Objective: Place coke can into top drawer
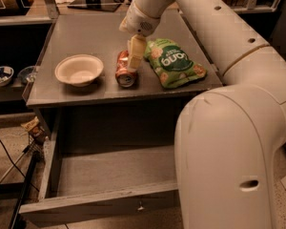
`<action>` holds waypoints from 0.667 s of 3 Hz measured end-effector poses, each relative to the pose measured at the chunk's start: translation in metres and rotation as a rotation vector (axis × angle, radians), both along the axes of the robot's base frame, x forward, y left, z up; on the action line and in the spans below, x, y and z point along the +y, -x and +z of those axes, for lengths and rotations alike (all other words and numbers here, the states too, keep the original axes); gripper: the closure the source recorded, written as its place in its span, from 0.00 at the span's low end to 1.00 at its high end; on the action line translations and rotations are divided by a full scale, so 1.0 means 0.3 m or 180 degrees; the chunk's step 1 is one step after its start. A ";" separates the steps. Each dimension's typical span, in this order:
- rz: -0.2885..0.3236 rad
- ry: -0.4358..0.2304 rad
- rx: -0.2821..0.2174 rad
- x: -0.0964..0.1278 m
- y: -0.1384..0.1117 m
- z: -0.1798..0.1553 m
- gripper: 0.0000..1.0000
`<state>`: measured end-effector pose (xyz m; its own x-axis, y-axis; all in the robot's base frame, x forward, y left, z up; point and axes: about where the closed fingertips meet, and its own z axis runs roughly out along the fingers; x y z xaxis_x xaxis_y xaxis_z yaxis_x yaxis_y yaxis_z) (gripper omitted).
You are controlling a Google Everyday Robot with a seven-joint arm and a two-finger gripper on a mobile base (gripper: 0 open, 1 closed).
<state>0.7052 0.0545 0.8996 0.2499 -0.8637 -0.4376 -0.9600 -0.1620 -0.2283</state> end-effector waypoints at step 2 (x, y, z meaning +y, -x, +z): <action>0.0012 -0.0088 0.0110 0.042 0.031 -0.034 0.00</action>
Offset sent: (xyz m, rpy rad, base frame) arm -0.0197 0.0140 -0.0148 0.0440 0.0638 0.0015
